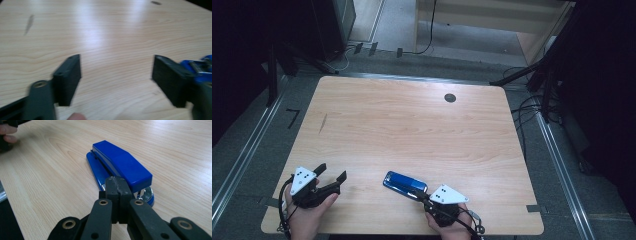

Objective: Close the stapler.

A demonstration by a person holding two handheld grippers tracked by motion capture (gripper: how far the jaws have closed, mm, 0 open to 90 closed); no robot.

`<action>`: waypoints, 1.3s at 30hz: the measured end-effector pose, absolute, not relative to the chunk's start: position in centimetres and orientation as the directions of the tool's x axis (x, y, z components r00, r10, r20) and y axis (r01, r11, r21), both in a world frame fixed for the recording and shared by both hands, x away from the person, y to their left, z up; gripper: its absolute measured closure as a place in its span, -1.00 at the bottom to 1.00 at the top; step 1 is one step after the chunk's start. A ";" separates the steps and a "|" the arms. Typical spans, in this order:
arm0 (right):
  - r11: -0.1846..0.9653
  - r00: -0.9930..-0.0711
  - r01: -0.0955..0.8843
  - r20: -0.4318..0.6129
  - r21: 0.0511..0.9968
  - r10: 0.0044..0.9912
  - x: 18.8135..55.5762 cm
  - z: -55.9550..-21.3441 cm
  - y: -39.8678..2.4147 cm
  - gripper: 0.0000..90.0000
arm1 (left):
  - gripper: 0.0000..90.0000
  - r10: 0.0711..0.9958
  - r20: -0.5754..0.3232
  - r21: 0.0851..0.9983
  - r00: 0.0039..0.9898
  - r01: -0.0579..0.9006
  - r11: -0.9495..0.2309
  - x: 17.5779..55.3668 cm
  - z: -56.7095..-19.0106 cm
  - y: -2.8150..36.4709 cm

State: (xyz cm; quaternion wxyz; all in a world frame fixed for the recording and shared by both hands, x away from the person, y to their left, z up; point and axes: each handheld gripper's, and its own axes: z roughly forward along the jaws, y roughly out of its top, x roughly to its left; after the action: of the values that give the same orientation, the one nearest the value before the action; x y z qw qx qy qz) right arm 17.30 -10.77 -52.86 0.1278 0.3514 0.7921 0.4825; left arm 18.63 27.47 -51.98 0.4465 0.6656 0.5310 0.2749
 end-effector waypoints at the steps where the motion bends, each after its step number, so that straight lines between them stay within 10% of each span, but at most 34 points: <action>1: 0.297 -0.721 0.433 0.129 0.851 0.681 17.3 -53.0 -10.7 1.00 | -0.57 0.954 -0.108 0.887 0.279 0.461 -0.034 18.7 -52.0 27.6; 39: 0.193 -0.654 0.461 0.185 0.866 0.734 21.1 -52.2 -15.1 0.88 | -0.67 0.970 -0.120 0.866 0.210 0.500 -0.001 19.4 -52.4 28.8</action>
State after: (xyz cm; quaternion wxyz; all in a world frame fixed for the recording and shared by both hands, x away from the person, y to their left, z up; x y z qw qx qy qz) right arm 21.13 -15.12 -52.24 0.1366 0.3931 0.7602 0.4990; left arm 19.42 28.82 -52.43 0.4254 0.6513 0.5643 0.2764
